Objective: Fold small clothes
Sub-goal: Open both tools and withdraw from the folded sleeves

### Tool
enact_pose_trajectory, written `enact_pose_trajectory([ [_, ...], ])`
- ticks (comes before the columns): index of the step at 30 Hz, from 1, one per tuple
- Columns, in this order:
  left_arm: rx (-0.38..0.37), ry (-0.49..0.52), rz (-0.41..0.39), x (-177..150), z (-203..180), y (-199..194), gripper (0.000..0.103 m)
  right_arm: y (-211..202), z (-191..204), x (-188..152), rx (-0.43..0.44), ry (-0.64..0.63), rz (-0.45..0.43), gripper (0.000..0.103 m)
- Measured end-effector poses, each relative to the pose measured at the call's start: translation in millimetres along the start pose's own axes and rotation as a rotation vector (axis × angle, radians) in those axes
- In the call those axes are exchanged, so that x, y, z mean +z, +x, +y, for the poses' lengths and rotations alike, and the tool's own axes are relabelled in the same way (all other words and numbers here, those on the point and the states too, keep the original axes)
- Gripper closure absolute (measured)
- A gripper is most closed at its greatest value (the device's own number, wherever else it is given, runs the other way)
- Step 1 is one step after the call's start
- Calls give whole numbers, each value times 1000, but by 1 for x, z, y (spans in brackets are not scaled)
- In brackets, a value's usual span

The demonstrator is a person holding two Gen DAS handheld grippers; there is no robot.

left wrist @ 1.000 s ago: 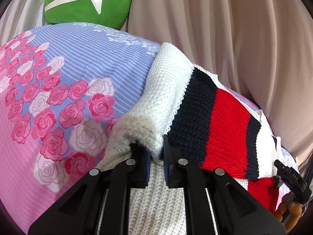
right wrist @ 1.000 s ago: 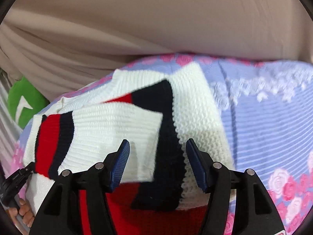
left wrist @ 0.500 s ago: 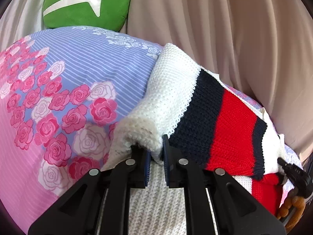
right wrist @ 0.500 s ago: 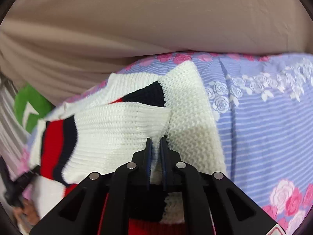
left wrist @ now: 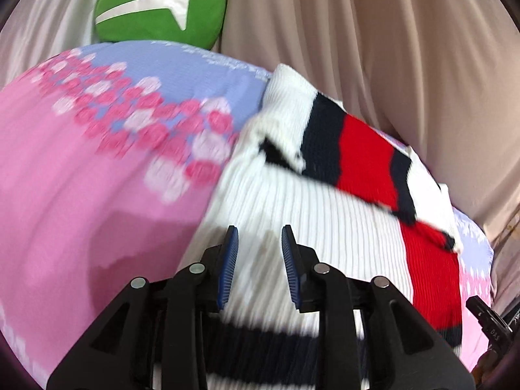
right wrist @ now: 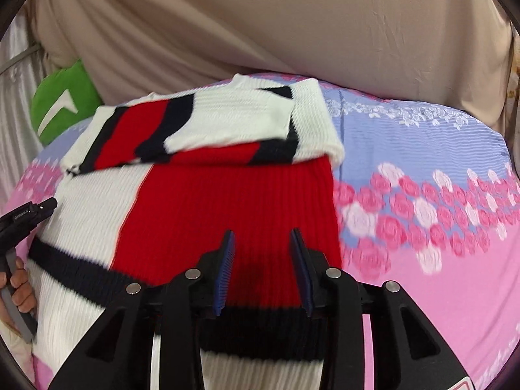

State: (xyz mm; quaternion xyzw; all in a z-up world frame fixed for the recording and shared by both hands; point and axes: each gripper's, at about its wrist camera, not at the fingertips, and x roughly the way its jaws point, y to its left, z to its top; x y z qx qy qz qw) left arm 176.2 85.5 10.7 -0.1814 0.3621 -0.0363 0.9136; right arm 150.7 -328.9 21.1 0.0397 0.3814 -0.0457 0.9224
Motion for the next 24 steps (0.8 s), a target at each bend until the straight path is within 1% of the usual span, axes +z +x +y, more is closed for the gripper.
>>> enact_pose_trajectory([
  [3,9,29,7,-17,1,-16,76,-19,12,-12,1,-13,0,64],
  [5,27,65,14,-29,-2,-26,73,-41,16,-20,3,-14,2,60],
  [6,30,80,26,-37,-2,-32,71,-54,17,-30,2,-9,4,59],
  [7,22,90,33,-44,0,-38,70,-68,15,-38,3,3,5,56],
  [8,12,102,37,-52,1,-44,69,-74,12,-47,8,20,6,52],
  [10,13,142,24,-71,3,-64,67,-84,-4,-73,24,65,24,50],
  [11,0,155,24,-78,4,-74,63,-88,-13,-85,32,85,35,49],
  [12,-19,164,22,-87,6,-86,51,-94,-23,-102,40,114,48,48],
  [13,-24,166,24,-94,9,-93,39,-97,-29,-112,38,131,59,47],
  [14,-23,157,31,-100,13,-99,37,-106,-34,-124,52,140,33,47],
  [16,-54,115,53,-108,24,-109,37,-115,-37,-132,36,148,48,43],
  [17,-70,94,52,-111,29,-113,37,-119,-37,-135,31,147,47,42],
  [19,-68,71,48,-115,35,-120,37,-121,-34,-140,16,143,45,42],
  [23,-32,107,48,-122,28,-123,35,-125,-31,-142,12,153,44,40],
  [24,-32,114,49,-123,26,-124,31,-126,-31,-143,19,156,43,40],
])
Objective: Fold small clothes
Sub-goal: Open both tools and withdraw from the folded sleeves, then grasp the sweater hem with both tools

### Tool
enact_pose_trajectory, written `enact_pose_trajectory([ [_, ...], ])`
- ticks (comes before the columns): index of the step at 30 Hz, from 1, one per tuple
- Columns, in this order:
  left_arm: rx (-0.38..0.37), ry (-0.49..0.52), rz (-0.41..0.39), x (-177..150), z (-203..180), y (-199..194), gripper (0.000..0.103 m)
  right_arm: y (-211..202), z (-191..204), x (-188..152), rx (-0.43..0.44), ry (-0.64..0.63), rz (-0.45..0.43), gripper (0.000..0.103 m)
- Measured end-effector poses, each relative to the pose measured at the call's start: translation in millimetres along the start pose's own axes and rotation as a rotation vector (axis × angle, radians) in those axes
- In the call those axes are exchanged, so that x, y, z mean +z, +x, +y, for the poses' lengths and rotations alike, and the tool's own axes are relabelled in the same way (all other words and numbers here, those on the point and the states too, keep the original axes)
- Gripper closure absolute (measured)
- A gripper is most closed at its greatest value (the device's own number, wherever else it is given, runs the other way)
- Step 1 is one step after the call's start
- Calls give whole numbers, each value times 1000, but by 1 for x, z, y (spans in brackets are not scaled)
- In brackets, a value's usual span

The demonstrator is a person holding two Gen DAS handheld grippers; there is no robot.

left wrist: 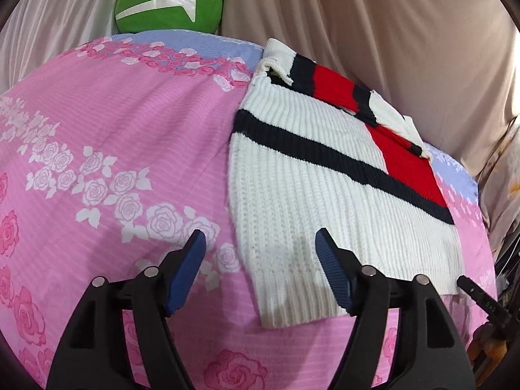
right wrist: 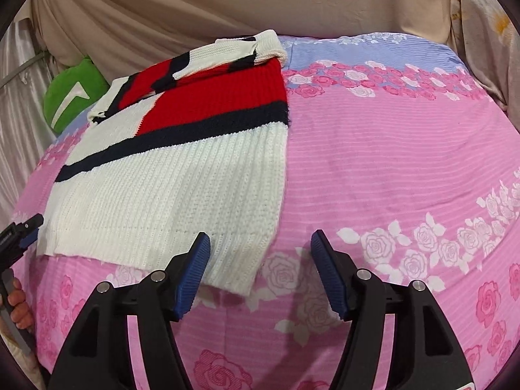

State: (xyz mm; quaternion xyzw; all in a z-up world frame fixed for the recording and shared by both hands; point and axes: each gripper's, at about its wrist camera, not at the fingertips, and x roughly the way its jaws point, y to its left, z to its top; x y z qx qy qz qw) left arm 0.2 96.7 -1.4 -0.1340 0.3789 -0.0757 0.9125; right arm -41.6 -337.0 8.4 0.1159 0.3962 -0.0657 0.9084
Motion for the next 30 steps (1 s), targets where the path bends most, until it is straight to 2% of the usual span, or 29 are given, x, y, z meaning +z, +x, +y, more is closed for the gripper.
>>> enact_pose_trajectory([
  [4,-25,3,8,-1,-2,1,22,-2,2,-2,23,5,1,38],
  [7,-51,-21,4,0,3,-1,21,-3,3,-2,50,6,3,38],
  [11,-18,-134,-51,-6,19,-14,21,-5,2,-3,97,18,6,38],
  [13,-29,-182,-62,-9,29,-19,21,-5,1,-3,101,26,6,38],
  [16,-29,-146,-39,-5,25,-13,15,-2,2,0,110,34,9,36],
  [18,4,-93,-19,-3,14,-8,15,0,4,3,129,43,9,36],
  [19,-3,-74,-8,-2,10,-5,17,2,5,5,141,46,8,36],
  [20,-24,-59,6,-1,5,-2,19,4,5,6,158,55,8,43],
  [21,-34,-49,15,0,2,0,31,4,5,7,173,65,7,50],
  [22,-49,-39,28,2,-2,3,47,8,3,8,204,84,17,72],
  [23,-66,-33,44,4,-5,7,56,12,2,9,241,105,36,89],
  [24,-85,-39,74,6,-6,11,82,14,0,10,265,128,41,89],
  [25,-118,-58,105,9,-4,15,90,10,-1,10,279,137,22,91],
  [27,-194,-114,118,13,0,10,91,-8,-2,10,329,146,-45,92],
  [30,-234,-81,25,20,-3,-33,93,-52,-5,9,395,149,-163,96],
])
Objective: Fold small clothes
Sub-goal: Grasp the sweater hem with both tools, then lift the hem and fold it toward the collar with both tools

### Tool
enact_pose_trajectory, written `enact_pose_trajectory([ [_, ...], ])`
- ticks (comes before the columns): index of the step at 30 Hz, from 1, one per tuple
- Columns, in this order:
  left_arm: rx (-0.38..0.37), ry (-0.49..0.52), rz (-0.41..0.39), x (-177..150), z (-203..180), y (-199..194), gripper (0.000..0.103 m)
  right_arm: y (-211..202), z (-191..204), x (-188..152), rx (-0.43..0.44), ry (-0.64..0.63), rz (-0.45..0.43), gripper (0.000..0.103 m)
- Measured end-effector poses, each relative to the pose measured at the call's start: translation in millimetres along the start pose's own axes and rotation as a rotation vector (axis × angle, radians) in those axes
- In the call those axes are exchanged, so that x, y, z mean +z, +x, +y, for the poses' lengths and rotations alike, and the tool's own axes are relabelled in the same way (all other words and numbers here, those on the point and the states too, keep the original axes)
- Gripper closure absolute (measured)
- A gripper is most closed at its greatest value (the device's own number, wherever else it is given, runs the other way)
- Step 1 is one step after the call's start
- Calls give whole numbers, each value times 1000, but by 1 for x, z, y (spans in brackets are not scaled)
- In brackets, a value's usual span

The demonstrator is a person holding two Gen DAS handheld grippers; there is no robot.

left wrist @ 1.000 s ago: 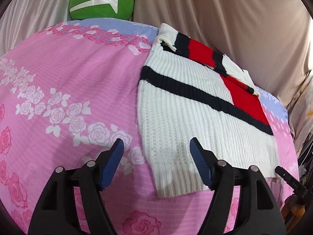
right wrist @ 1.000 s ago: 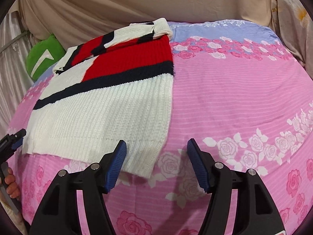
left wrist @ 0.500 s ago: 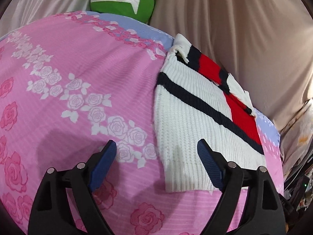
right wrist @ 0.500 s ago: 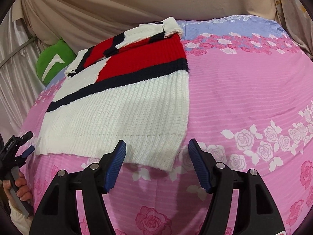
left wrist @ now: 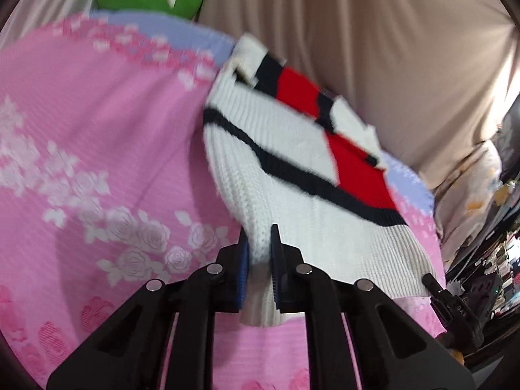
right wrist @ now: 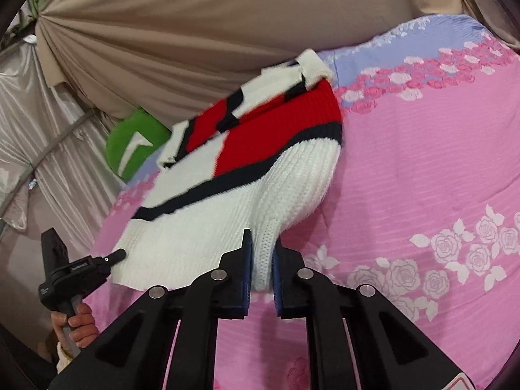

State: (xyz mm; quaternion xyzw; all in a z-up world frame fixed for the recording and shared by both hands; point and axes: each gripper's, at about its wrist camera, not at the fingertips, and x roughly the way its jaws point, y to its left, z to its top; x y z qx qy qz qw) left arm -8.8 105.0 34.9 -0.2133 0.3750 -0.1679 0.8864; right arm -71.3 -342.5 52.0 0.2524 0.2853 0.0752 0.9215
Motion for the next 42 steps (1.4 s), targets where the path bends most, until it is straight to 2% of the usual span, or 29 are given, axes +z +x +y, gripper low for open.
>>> enact_pose_trajectory([
  [3,-65,71,-62,-2,-22,-49,93,-52,22,1,20,-66,-107,96],
  [8,-156,164,-171,-25,-47,-146,93,-150,59,-16,96,-201,-300,96],
  [11,-220,225,-281,-42,-60,-210,93,-209,78,-30,171,-279,-415,97],
  [13,-227,250,-355,-40,-65,-236,93,-234,89,-32,201,-296,-470,97],
  [15,-230,262,-402,-33,-71,-246,93,-242,96,-24,224,-310,-506,97],
  [18,-200,272,-416,-6,-83,-224,93,-222,99,3,211,-307,-524,97],
  [20,-137,284,-405,16,-90,-193,92,-190,93,26,166,-272,-500,97],
  [21,-71,281,-383,33,-94,-163,92,-167,84,41,140,-234,-472,97],
  [23,9,262,-321,55,-92,-112,92,-120,61,67,93,-150,-402,97],
  [24,53,245,-254,69,-89,-74,92,-93,46,79,56,-104,-366,97],
  [26,117,220,-176,80,-79,-23,92,-47,20,93,10,-29,-281,97],
  [30,239,194,-35,87,-54,71,92,38,-25,98,-85,59,-122,97],
  [33,287,179,20,83,-35,108,92,78,-48,96,-131,100,-31,97],
  [36,292,159,45,76,-19,128,88,103,-57,92,-147,106,58,96],
  [37,282,165,26,75,-17,128,85,105,-56,91,-140,97,60,93],
  [39,255,169,0,73,-19,124,80,91,-52,92,-118,85,-20,87],
  [40,239,164,-9,73,-19,119,73,75,-49,91,-114,94,-86,80],
  [41,222,157,-22,73,-20,111,67,55,-46,88,-125,110,-172,68],
  [42,212,149,-46,72,-20,97,51,33,-44,86,-118,120,-219,61],
])
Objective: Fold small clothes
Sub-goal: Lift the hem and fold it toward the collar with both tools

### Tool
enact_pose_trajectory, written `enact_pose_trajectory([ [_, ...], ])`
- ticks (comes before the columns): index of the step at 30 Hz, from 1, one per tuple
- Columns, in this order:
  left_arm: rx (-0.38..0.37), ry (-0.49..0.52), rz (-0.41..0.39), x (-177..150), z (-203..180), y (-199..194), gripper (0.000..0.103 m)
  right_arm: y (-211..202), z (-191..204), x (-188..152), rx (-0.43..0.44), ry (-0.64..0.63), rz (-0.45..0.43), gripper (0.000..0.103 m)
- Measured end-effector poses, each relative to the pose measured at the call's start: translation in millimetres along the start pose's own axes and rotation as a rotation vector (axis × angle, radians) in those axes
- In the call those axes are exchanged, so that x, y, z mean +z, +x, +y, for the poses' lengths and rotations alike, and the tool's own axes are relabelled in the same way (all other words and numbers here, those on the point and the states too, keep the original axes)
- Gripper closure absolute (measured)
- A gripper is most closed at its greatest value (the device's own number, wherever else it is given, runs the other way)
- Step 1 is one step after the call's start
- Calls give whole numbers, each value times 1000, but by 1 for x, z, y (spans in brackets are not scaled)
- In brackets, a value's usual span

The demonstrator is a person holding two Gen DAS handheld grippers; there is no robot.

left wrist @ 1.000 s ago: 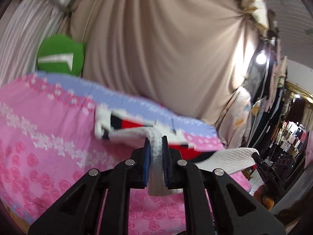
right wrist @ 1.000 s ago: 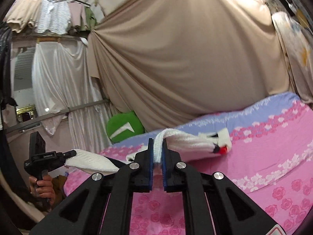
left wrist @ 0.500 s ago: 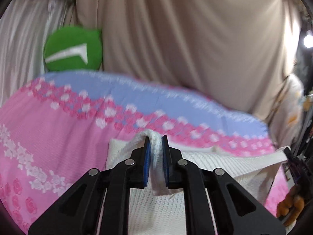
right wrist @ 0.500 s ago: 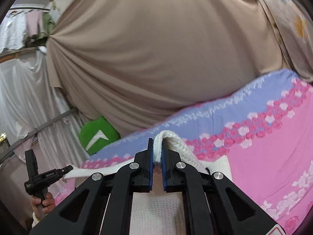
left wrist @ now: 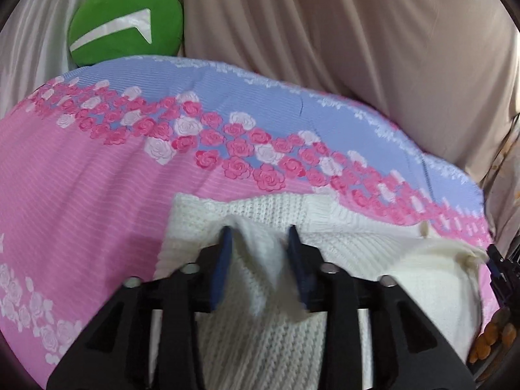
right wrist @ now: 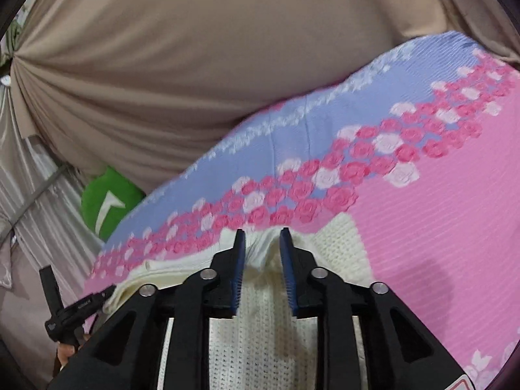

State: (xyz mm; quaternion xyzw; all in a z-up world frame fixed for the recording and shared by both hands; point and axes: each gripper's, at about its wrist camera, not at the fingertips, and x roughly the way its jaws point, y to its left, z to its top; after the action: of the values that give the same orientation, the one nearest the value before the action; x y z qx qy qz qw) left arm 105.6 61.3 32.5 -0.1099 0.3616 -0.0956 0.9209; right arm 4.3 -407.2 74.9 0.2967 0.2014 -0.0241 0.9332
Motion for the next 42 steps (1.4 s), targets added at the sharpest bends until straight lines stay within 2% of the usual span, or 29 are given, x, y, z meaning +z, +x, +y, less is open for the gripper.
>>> enact_pose_trajectory([
  [1,-4,-5,-24,-2,2,-14,42,-18,-3,-1,18,17,-28,51],
  [2,-8,-2,-44,-6,4,-28,35,-35,-7,-5,34,29,-27,48],
  [4,-12,19,-44,-18,14,-55,33,-58,-13,-18,31,16,31,47],
  [7,-49,14,34,-46,33,-77,31,-86,-24,-54,-37,-25,145,44],
  [9,-97,-33,104,-66,47,-81,31,-95,-32,-76,-90,-30,213,44],
  [11,-130,-85,138,-79,56,-81,31,-96,-36,-90,-101,-8,256,44],
  [12,-135,-89,138,-83,57,-81,34,-93,-35,-96,-90,-7,274,44],
  [14,-113,-86,125,-85,53,-81,50,-84,-25,-100,-124,-53,285,44],
  [15,-97,-82,120,-85,51,-81,69,-84,-21,-101,-130,-80,277,44],
  [16,-87,-80,113,-84,50,-82,76,-83,-14,-100,-122,-105,259,57],
  [17,-80,-83,105,-83,49,-86,78,-83,-9,-98,-106,-121,244,90],
  [20,-89,-74,56,-79,50,-107,88,-95,-3,-90,-65,-123,202,96],
  [21,-97,-69,50,-78,51,-114,95,-103,-2,-87,-57,-121,187,96],
  [25,-102,-72,86,-90,63,-135,95,-133,-9,-89,-59,-113,182,97],
  [30,-42,-80,220,-133,80,-121,95,-139,-37,-119,-154,-92,294,97],
  [32,-31,-60,199,-136,81,-124,95,-133,-52,-125,-130,-50,318,97],
  [34,-28,-41,190,-132,76,-127,92,-132,-54,-118,-114,-37,322,95],
  [35,-22,-26,177,-129,71,-131,91,-131,-49,-112,-113,-47,317,90],
  [38,-34,12,91,-103,58,-148,86,-134,-29,-90,-129,-120,252,86],
  [39,-44,16,47,-91,53,-154,71,-133,-19,-79,-129,-151,221,84],
  [40,-60,16,9,-77,48,-157,47,-130,-11,-68,-114,-171,195,71],
  [41,-91,17,-25,-63,42,-156,37,-122,-1,-57,-89,-197,170,54],
  [42,-118,26,-50,-51,33,-152,32,-113,5,-48,-75,-219,154,49],
])
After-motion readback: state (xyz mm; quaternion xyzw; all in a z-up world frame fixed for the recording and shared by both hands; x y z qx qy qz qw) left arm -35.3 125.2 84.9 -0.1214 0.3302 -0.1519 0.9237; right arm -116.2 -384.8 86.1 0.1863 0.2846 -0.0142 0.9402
